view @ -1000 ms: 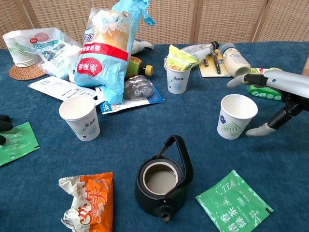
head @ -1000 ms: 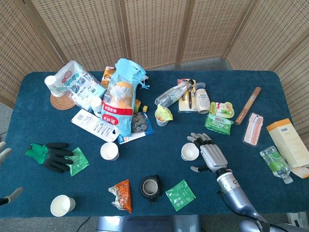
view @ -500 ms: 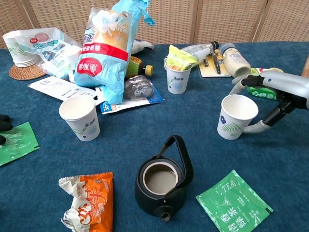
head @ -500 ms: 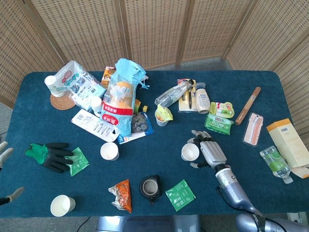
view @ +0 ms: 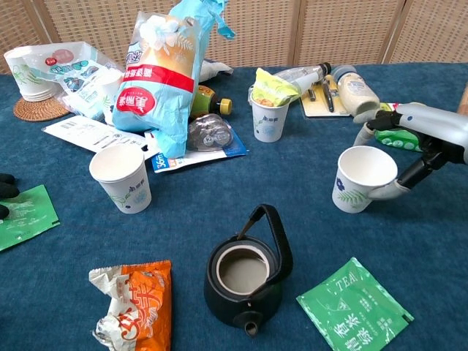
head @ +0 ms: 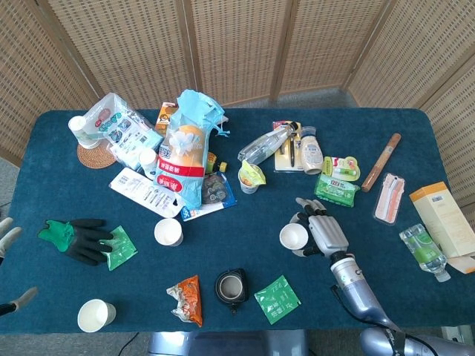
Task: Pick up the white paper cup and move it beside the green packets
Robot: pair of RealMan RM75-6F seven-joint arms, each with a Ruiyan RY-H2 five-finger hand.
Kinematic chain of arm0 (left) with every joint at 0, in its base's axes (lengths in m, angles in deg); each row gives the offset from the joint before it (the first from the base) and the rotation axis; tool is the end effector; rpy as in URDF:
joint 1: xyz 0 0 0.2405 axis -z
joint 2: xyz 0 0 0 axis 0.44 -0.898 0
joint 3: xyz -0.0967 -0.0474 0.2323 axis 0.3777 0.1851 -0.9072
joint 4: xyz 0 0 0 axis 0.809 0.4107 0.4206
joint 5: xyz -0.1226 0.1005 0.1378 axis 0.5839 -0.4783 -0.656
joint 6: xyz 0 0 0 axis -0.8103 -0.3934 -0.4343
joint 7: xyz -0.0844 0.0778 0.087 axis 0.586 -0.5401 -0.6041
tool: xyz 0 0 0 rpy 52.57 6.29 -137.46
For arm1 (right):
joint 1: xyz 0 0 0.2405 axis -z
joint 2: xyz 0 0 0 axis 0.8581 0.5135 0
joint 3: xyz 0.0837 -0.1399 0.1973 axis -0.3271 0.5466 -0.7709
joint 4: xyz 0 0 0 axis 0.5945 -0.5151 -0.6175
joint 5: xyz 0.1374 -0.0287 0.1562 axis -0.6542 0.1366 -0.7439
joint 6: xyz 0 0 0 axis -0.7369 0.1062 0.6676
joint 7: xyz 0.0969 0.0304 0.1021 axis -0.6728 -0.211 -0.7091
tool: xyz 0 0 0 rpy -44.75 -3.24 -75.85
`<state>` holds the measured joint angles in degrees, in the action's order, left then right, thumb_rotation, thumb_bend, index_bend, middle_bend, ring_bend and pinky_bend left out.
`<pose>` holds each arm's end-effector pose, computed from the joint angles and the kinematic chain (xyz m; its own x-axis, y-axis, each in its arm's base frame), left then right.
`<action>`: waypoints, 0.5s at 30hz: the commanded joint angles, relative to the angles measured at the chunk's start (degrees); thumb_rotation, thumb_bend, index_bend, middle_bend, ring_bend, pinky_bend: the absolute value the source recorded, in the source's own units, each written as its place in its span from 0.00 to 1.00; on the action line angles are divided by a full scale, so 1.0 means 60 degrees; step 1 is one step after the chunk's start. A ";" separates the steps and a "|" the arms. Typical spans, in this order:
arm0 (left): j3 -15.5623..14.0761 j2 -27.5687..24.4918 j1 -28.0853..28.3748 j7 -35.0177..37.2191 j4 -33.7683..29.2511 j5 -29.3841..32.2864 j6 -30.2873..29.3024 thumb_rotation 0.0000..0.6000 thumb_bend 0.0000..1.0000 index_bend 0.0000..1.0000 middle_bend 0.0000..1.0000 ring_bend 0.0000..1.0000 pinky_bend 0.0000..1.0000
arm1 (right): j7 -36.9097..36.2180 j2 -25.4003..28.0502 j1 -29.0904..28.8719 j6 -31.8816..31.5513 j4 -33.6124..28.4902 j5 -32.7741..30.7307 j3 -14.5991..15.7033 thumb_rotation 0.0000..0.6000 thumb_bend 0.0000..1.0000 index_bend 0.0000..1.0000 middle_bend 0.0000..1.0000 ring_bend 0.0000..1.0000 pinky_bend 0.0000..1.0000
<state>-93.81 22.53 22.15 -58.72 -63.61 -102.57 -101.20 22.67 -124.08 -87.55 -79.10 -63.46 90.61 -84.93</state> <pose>-0.2622 0.1081 0.2194 0.3157 0.0035 0.9489 0.9431 -0.1110 -0.3134 -0.1997 -0.2861 0.0036 0.1417 -0.3611 0.9217 -0.9856 -0.1386 0.0973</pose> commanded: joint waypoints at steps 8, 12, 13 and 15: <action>-0.0005 0.0000 0.0001 -0.0003 0.0004 0.0018 0.0021 1.00 0.20 0.00 0.00 0.00 0.00 | 0.0725 -0.0077 0.0067 -0.0559 0.0075 0.0345 0.0222 1.00 0.16 0.42 0.00 0.00 0.00; -0.0020 -0.0005 0.0024 0.0008 0.0000 0.0001 0.0074 1.00 0.20 0.00 0.00 0.00 0.00 | 0.1473 0.0056 0.0126 -0.0970 -0.0271 0.0488 0.0315 1.00 0.22 0.41 0.00 0.00 0.00; -0.0021 -0.0003 0.0024 0.0002 0.0001 -0.0003 0.0075 1.00 0.20 0.00 0.00 0.00 0.00 | 0.1637 0.0086 0.0138 -0.1083 -0.0332 0.0553 0.0326 1.00 0.22 0.41 0.00 0.00 0.00; -0.0023 0.0004 0.0018 -0.0009 0.0003 -0.0018 0.0059 1.00 0.20 0.00 0.00 0.00 0.00 | 0.2130 0.0128 0.0159 -0.1385 -0.0398 0.0772 0.0379 1.00 0.22 0.41 0.00 0.00 0.00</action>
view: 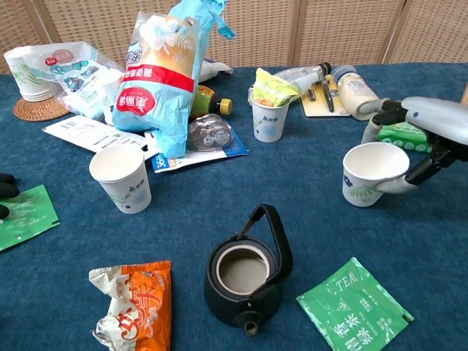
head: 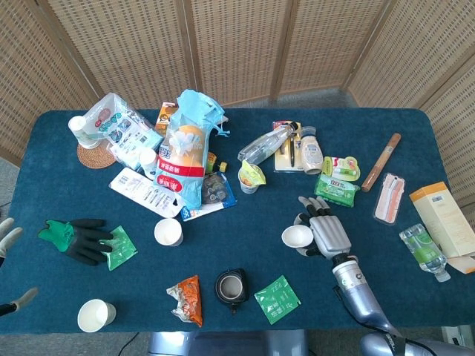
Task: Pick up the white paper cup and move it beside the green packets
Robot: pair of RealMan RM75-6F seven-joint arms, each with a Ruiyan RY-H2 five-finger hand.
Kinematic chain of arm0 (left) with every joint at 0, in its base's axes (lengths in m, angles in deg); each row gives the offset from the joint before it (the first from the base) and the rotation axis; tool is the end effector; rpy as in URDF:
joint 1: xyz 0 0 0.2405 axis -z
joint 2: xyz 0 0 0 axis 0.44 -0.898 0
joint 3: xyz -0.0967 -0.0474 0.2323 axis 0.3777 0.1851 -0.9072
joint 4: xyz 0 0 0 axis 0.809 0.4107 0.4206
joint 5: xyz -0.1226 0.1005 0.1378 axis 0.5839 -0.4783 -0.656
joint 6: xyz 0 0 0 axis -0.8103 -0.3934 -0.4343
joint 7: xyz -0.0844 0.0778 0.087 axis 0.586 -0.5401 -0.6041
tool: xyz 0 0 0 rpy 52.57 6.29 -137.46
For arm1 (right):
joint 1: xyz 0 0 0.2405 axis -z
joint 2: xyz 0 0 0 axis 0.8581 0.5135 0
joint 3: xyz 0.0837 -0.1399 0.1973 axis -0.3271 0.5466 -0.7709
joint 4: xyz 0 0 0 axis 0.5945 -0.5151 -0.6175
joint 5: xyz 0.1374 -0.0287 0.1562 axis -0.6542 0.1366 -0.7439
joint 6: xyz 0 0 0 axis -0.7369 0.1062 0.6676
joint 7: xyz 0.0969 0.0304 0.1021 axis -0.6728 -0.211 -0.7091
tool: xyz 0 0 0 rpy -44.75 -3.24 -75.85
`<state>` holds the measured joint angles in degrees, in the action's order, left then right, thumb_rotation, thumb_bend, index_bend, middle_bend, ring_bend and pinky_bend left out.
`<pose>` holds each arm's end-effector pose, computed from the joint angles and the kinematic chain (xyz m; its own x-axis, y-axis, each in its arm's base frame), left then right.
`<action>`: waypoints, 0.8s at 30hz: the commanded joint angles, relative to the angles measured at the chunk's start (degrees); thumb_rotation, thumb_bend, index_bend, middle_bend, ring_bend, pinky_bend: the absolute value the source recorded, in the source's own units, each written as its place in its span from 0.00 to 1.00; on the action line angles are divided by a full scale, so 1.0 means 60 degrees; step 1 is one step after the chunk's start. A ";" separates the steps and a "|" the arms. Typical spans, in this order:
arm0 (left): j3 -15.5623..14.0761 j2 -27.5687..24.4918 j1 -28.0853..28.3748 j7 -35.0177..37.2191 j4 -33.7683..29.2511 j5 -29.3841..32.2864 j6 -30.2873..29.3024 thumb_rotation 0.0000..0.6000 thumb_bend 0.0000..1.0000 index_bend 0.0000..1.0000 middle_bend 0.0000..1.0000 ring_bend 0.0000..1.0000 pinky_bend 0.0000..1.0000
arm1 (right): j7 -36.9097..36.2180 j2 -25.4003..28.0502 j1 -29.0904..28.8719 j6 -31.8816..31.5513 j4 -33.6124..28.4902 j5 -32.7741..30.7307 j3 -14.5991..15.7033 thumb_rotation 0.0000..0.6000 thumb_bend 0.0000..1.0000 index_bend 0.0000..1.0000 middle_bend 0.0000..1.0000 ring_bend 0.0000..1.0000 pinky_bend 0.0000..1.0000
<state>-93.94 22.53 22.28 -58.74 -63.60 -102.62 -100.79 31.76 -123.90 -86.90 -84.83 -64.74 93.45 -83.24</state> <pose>-0.2624 0.1082 0.2182 0.3167 0.0120 0.9484 0.9429 -0.1123 -0.3135 -0.1958 -0.2791 0.0125 0.3002 -0.2639 0.9167 -0.9455 -0.2098 0.2492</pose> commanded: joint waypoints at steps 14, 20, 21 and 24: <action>-0.0055 -0.0011 0.0036 -0.0034 0.0010 -0.0095 0.0092 1.00 0.20 0.00 0.00 0.00 0.00 | 0.4793 -0.0185 -0.0104 -0.1337 0.0217 0.0094 0.0226 1.00 0.21 0.44 0.00 0.00 0.00; -0.0073 -0.0015 0.0051 -0.0021 0.0008 -0.0120 0.0121 1.00 0.20 0.00 0.00 0.00 0.00 | 0.6204 -0.0489 -0.0072 -0.1892 0.0664 -0.0117 0.0191 1.00 0.21 0.44 0.00 0.00 0.00; -0.0076 -0.0014 0.0050 -0.0023 0.0004 -0.0130 0.0115 1.00 0.20 0.00 0.00 0.00 0.00 | 0.6371 -0.0552 -0.0068 -0.1911 0.0711 -0.0235 0.0176 1.00 0.21 0.44 0.00 0.00 0.00; -0.0072 -0.0005 0.0048 -0.0036 0.0003 -0.0118 0.0108 1.00 0.20 0.00 0.00 0.00 0.00 | 0.6469 -0.0628 -0.0050 -0.1785 0.0653 -0.0541 0.0177 1.00 0.19 0.43 0.00 0.00 0.00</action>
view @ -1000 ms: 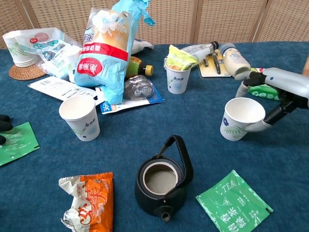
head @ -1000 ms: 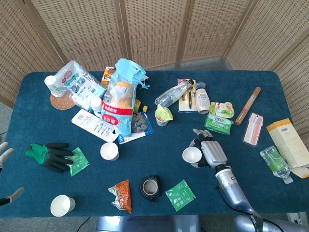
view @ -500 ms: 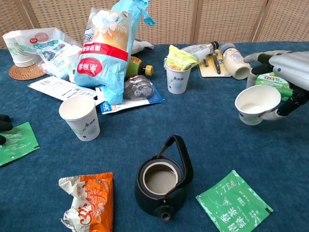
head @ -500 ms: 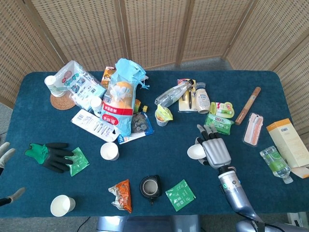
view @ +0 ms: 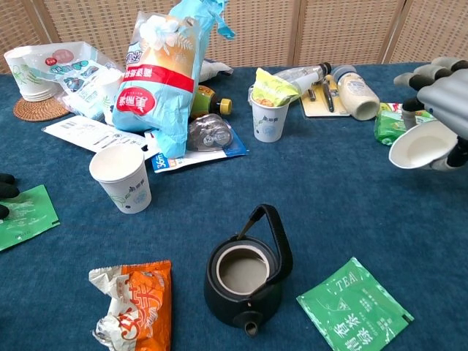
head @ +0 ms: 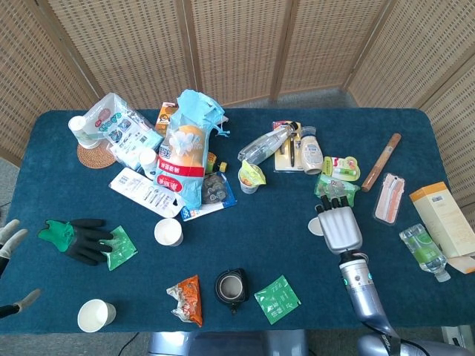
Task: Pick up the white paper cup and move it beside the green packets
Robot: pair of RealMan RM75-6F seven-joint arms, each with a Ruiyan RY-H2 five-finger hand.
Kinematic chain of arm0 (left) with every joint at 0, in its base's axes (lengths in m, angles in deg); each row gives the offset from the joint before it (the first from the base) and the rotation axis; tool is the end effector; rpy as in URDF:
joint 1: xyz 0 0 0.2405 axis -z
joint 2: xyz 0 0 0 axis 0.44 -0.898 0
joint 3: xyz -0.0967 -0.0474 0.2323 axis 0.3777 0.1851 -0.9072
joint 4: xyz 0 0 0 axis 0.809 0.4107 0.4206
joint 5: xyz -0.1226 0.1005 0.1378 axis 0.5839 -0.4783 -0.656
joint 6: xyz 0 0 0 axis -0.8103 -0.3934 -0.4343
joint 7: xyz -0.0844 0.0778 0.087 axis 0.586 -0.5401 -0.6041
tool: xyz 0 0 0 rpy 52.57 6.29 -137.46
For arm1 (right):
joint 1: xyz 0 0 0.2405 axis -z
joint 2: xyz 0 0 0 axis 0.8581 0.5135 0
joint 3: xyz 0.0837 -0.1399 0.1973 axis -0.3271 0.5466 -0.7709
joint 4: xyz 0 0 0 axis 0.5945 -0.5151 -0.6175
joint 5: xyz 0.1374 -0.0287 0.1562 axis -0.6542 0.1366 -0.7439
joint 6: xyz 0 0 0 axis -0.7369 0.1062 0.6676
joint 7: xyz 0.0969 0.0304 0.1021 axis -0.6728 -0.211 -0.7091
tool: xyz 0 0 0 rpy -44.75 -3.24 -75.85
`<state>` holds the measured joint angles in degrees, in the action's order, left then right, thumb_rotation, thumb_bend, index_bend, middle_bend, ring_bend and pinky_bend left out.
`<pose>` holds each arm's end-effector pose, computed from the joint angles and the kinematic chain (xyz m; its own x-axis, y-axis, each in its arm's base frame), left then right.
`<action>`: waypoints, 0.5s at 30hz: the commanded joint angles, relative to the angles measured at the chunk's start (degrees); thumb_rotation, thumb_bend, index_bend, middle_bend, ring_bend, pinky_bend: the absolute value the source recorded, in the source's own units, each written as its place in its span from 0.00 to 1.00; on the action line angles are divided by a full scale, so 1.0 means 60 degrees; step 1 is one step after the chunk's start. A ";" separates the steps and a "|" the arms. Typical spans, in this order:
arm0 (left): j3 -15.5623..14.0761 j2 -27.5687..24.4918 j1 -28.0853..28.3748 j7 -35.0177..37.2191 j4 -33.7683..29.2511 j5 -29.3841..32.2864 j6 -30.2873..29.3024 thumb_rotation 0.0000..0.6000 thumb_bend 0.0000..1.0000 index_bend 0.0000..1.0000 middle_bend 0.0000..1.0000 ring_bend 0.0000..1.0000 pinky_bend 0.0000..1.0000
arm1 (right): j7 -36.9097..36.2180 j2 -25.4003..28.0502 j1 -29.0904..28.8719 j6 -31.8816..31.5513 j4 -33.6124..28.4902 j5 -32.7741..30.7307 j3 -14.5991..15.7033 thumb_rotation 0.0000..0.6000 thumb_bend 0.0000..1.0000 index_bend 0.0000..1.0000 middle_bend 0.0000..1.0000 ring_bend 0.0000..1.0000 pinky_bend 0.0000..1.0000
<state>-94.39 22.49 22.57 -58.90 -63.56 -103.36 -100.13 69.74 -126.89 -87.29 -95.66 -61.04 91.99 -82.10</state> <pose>-0.2616 0.1077 0.2154 0.3204 0.0302 0.9468 0.9409 -0.1254 -0.3145 -0.2046 -0.2850 0.0232 0.8150 -0.0054 0.5794 -0.5716 -0.1713 0.8025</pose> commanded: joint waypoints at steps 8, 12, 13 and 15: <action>-0.0014 0.0018 0.0007 -0.0057 -0.0011 -0.0011 0.0027 1.00 0.20 0.00 0.00 0.00 0.00 | -0.0499 0.0182 -0.0032 0.0717 -0.0474 -0.0549 0.0132 1.00 0.01 0.29 0.00 0.00 0.00; 0.0006 0.0046 -0.0019 -0.0088 -0.0015 0.0003 -0.0040 1.00 0.20 0.00 0.00 0.00 0.00 | -0.1173 0.0478 -0.0076 0.1149 -0.0678 -0.0410 0.0253 1.00 0.00 0.17 0.00 0.00 0.00; 0.0003 0.0048 -0.0024 -0.0088 -0.0013 -0.0004 -0.0050 1.00 0.20 0.00 0.00 0.00 0.00 | -0.1292 0.0536 -0.0087 0.1235 -0.0697 -0.0390 0.0276 1.00 0.00 0.14 0.00 0.00 0.00; -0.0008 0.0049 -0.0027 -0.0090 -0.0010 -0.0032 -0.0054 1.00 0.20 0.00 0.00 0.00 0.00 | -0.1624 0.0675 -0.0115 0.1455 -0.0758 -0.0380 0.0307 1.00 0.00 0.11 0.00 0.00 0.00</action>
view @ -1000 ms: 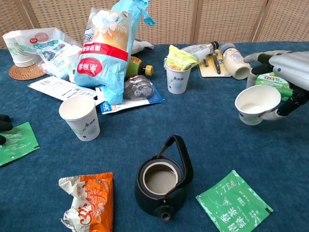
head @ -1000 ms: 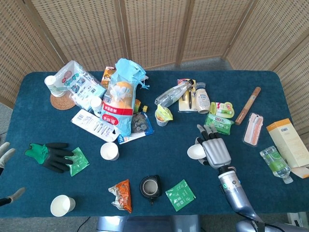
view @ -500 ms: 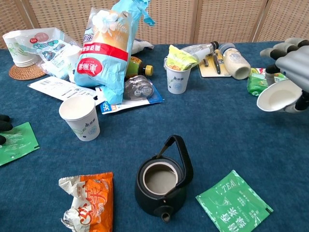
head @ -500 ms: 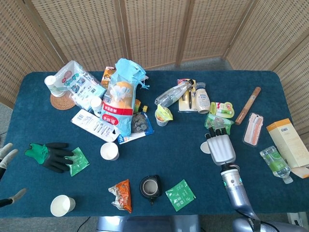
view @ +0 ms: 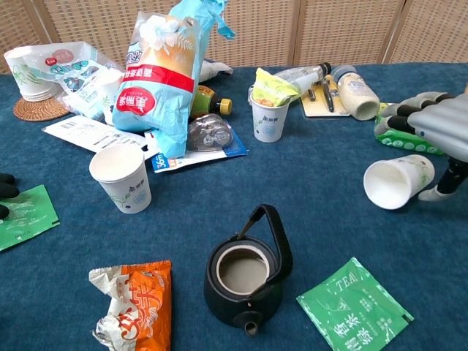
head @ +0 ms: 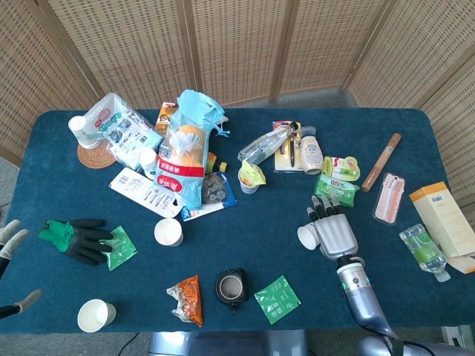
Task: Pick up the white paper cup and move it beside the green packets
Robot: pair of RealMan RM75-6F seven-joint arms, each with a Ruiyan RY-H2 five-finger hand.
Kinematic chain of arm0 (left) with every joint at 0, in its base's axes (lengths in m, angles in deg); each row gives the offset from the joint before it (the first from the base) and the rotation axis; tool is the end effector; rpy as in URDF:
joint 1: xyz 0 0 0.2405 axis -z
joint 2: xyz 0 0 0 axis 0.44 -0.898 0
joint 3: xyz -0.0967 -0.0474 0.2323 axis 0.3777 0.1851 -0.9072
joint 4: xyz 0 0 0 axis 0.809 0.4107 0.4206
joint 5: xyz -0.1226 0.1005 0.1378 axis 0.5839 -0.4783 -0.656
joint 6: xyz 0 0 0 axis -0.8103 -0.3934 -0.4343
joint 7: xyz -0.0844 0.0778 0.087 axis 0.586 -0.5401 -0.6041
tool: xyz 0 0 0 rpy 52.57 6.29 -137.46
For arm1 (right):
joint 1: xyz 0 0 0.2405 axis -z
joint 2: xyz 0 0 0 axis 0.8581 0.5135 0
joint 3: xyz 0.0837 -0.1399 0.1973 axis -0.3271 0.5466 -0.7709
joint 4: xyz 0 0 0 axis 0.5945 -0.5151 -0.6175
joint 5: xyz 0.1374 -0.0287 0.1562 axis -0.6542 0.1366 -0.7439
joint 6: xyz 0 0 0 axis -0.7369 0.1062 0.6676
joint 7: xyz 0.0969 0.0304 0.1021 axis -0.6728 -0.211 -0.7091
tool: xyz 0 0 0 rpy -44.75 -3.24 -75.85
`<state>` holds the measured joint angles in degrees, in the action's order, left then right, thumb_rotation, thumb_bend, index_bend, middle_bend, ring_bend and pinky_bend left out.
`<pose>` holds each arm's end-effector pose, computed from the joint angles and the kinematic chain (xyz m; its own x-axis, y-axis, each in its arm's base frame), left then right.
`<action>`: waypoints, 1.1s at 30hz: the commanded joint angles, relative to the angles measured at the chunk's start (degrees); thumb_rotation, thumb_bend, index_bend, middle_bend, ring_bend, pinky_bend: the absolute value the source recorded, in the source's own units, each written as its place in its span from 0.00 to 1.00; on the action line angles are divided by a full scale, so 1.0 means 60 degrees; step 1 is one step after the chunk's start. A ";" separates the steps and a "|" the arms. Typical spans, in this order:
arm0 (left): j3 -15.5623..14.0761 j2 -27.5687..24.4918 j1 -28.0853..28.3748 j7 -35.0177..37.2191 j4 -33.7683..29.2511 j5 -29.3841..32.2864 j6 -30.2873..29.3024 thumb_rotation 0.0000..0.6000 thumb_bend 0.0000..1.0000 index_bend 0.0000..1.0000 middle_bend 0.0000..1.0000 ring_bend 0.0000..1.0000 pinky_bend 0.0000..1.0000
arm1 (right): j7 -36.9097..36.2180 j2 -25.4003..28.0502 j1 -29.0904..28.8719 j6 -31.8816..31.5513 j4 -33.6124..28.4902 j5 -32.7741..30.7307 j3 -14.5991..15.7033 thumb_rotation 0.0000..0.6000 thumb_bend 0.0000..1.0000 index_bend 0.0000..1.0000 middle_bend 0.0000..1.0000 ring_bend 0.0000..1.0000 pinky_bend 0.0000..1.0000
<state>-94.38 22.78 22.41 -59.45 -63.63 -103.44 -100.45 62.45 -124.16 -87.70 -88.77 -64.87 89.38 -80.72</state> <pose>-0.2610 0.1071 0.2147 0.3227 0.0239 0.9462 0.9400 -0.1248 -0.3175 -0.2058 -0.2754 0.0135 0.7332 -0.1510 0.6630 -0.6768 -0.2568 0.6900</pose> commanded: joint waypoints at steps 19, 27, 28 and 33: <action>-0.0027 -0.0030 0.0038 0.0061 -0.0023 0.0008 0.0075 1.00 0.20 0.00 0.00 0.00 0.00 | -0.3047 0.1246 -0.0981 0.2555 0.1333 0.0711 0.0053 1.00 0.00 0.24 0.00 0.00 0.00; -0.0036 -0.0024 0.0037 0.0017 -0.0013 0.0012 0.0093 1.00 0.20 0.00 0.00 0.00 0.00 | -0.3650 0.1114 -0.1027 0.2769 0.1930 0.0911 0.0204 1.00 0.00 0.27 0.00 0.00 0.00; -0.0036 -0.0020 0.0041 0.0007 -0.0019 0.0016 0.0104 1.00 0.20 0.00 0.00 0.00 0.00 | -0.3705 0.1100 -0.1024 0.2769 0.1950 0.0941 0.0220 1.00 0.00 0.28 0.00 0.00 0.00; -0.0057 -0.0001 0.0064 -0.0081 -0.0046 0.0002 0.0189 1.00 0.20 0.00 0.00 0.00 0.00 | -0.4312 0.1107 -0.1052 0.3003 0.1826 0.0885 0.0190 1.00 0.00 0.29 0.00 0.00 0.00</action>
<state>-94.72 22.75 22.79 -59.89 -63.88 -103.42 -99.34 37.72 -117.56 -93.88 -71.43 -53.64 94.87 -79.48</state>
